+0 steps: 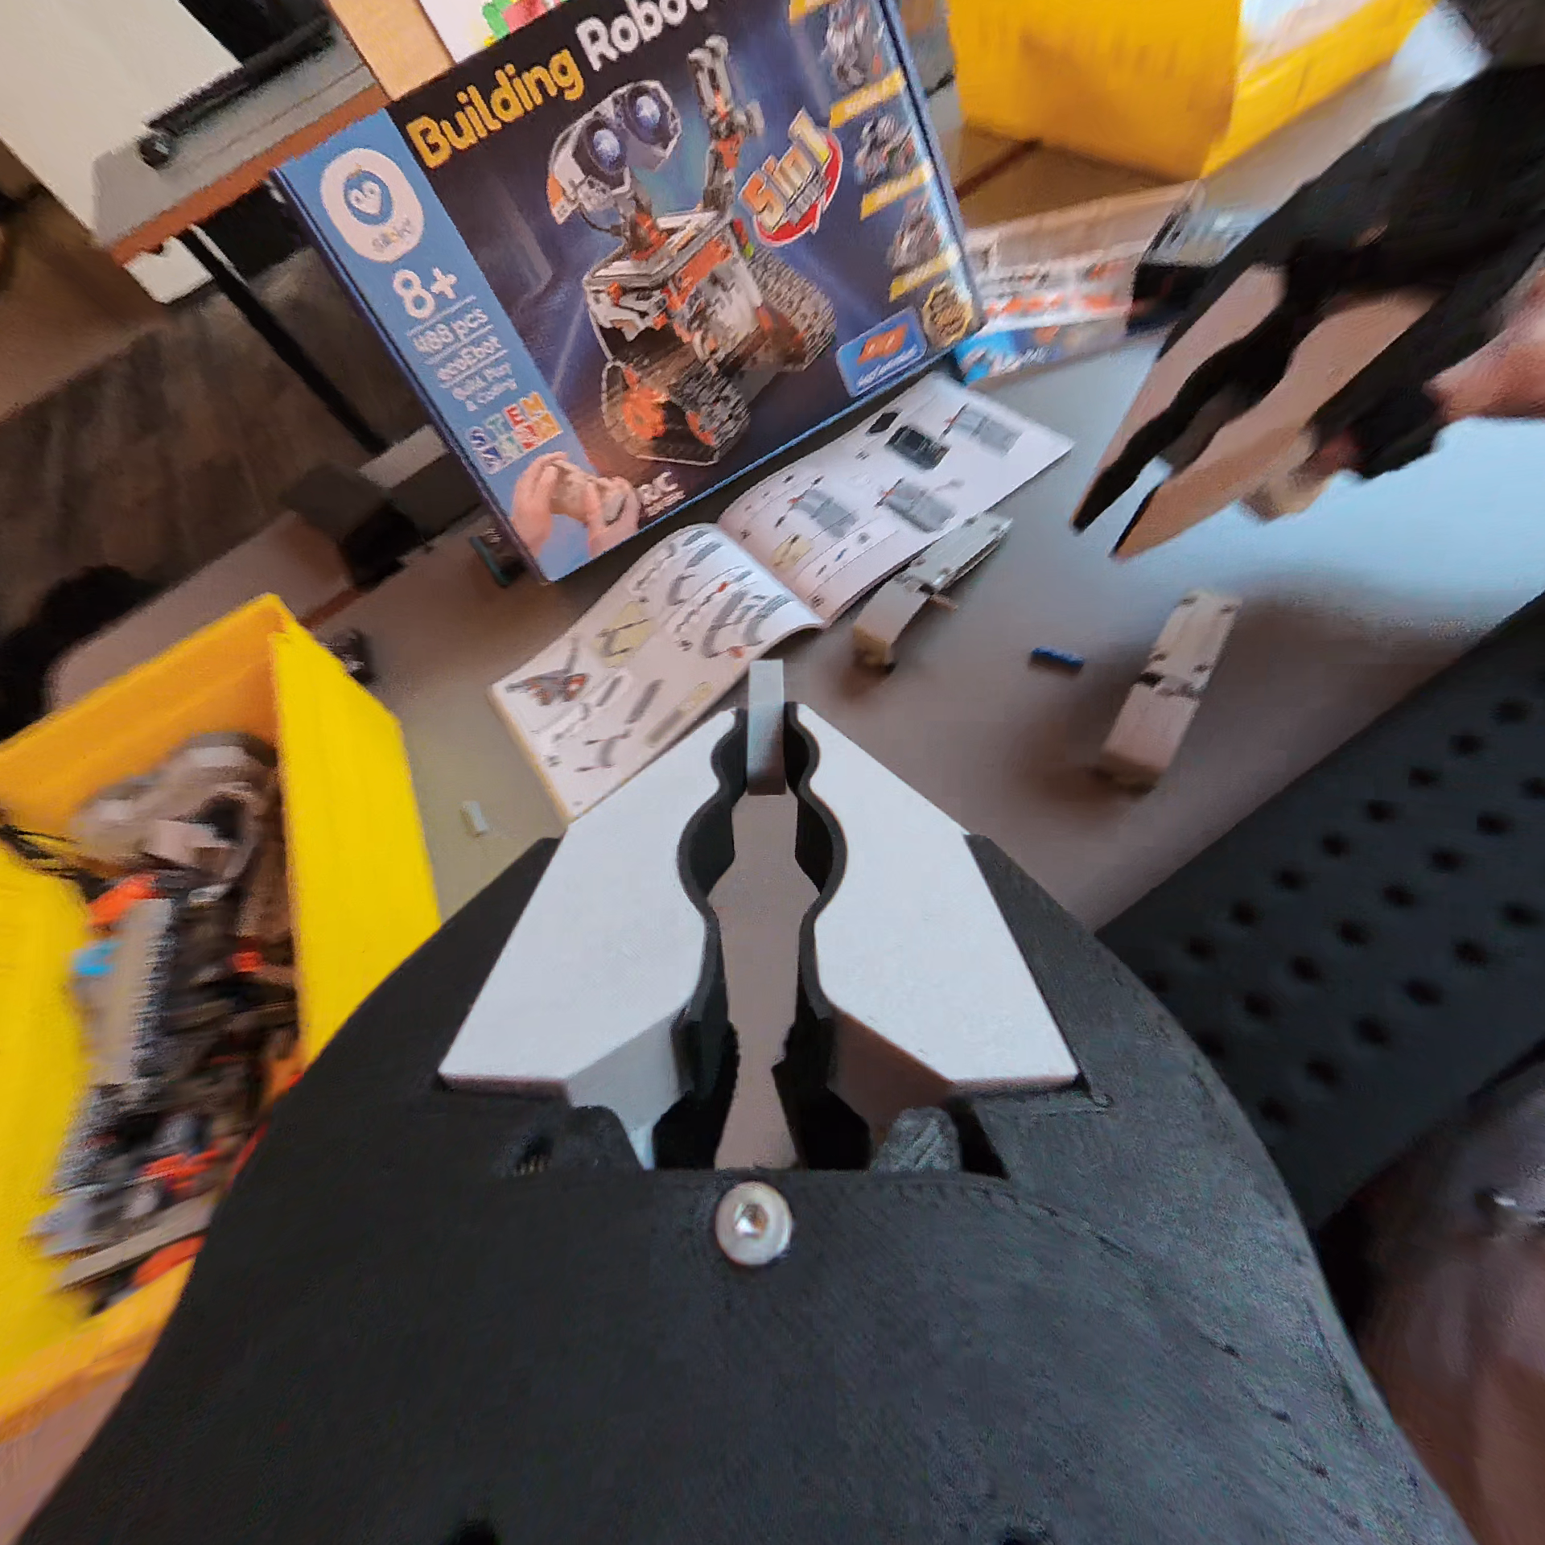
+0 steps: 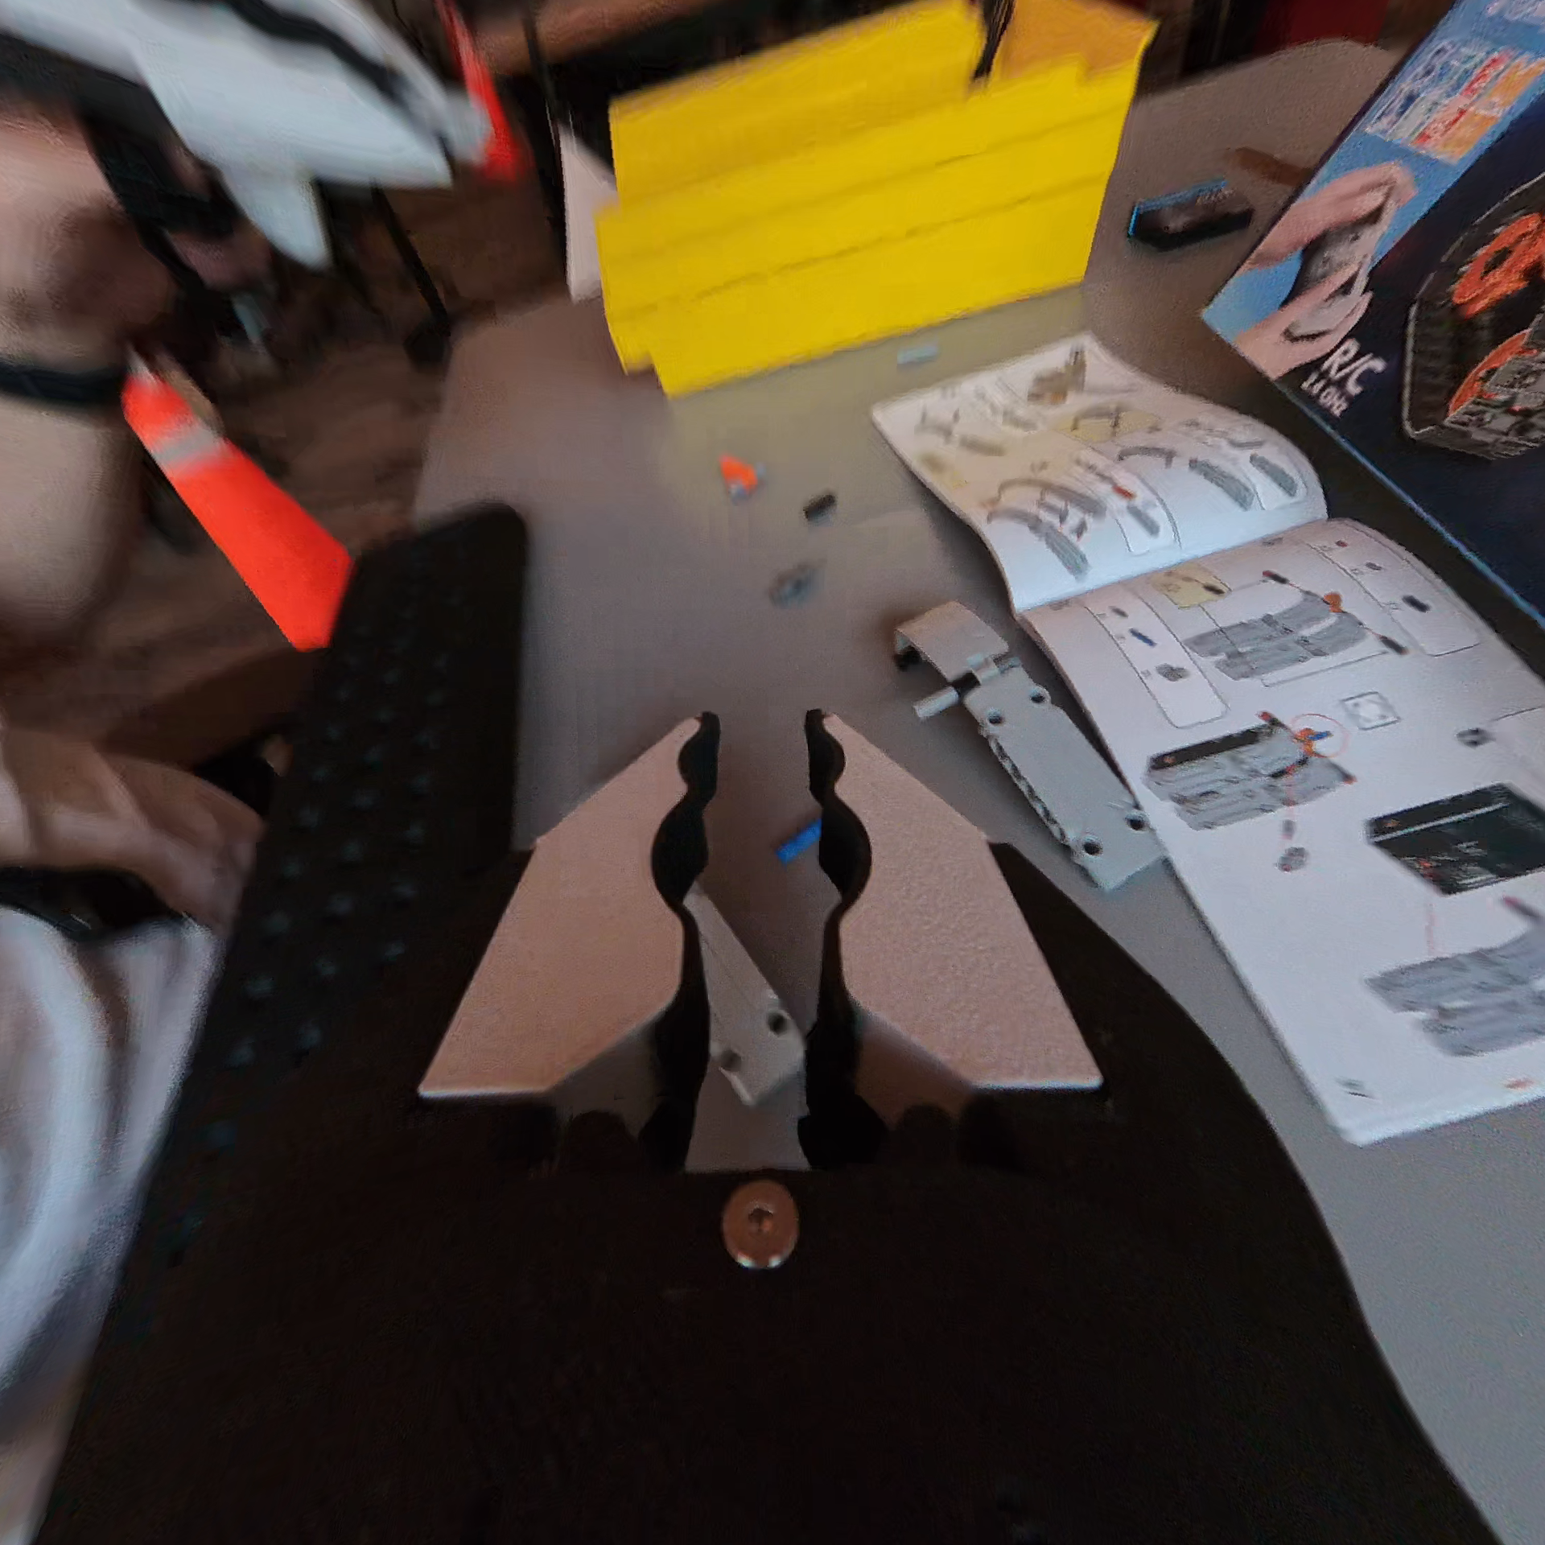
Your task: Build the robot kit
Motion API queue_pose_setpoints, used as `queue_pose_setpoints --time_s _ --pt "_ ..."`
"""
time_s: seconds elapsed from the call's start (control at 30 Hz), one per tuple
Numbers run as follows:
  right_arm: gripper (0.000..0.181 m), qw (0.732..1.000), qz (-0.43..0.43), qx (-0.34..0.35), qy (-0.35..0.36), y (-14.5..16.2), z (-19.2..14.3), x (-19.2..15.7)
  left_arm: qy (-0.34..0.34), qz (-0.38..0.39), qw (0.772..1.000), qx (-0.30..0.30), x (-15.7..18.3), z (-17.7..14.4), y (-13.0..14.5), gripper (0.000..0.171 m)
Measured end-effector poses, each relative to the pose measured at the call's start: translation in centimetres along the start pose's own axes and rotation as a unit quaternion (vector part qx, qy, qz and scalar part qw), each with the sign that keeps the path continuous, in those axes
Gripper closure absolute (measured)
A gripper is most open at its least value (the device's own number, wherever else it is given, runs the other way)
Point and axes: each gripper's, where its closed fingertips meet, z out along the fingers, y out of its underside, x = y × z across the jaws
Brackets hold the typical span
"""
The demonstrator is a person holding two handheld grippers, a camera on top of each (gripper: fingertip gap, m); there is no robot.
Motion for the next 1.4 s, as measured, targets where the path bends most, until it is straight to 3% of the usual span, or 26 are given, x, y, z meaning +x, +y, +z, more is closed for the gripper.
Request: queue_pose_setpoints --time_s 0.07,0.17,0.23,0.33,0.4,0.5,0.67,0.77,0.9,1.03,1.13,1.2,1.3,1.4 --pt "0.158 0.983 -0.141 -0.119 0.012 2.3 0.7 0.6 0.038 -0.031 0.999 0.015 0.6 0.3 0.4 0.165" --pt "0.158 0.899 -0.375 -0.227 -0.022 3.6 1.2 1.3 0.083 -0.012 0.996 0.008 1.4 0.9 1.3 0.165" --pt "0.157 0.844 -0.426 -0.320 -0.057 4.5 1.3 2.2 0.089 0.033 0.995 0.004 1.6 1.4 1.7 0.165" --pt "0.158 0.759 -0.523 -0.372 -0.107 4.3 1.7 2.0 0.070 0.156 0.984 -0.055 1.0 2.2 3.3 0.165" --pt "0.157 0.714 -0.564 -0.391 -0.141 4.7 2.2 1.5 0.038 0.249 0.961 -0.112 -0.6 2.7 4.6 0.165" --pt "0.156 0.667 -0.605 -0.396 -0.180 5.4 3.1 1.1 0.002 0.313 0.935 -0.168 -2.8 3.1 5.5 0.165" --pt "0.154 0.620 -0.623 -0.417 -0.233 7.0 3.5 0.9 -0.008 0.301 0.936 -0.180 -3.8 3.8 5.5 0.165" --pt "0.157 0.623 -0.609 -0.421 -0.252 7.1 3.6 0.7 -0.011 0.291 0.939 -0.182 -4.0 4.0 5.5 0.165" --pt "0.176 0.637 -0.578 -0.433 -0.271 7.7 2.8 0.6 -0.015 0.290 0.939 -0.184 -4.1 4.3 5.5 0.165" --pt "0.176 0.684 -0.533 -0.424 -0.262 7.6 2.7 0.7 -0.012 0.284 0.941 -0.184 -4.0 4.7 5.2 0.165" --pt "0.176 0.734 -0.473 -0.425 -0.241 7.5 2.8 0.9 -0.004 0.267 0.946 -0.183 -3.4 5.0 5.3 0.165" --pt "0.177 0.783 -0.401 -0.421 -0.221 7.4 2.9 0.9 0.008 0.237 0.956 -0.174 -2.5 4.9 5.4 0.165" --pt "0.176 0.852 -0.294 -0.389 -0.192 7.2 3.0 0.9 0.040 0.152 0.977 -0.143 -0.2 5.0 5.4 0.165" --pt "0.177 0.903 -0.186 -0.359 -0.145 7.0 3.2 1.0 0.062 0.064 0.990 -0.107 1.5 5.2 5.2 0.165"
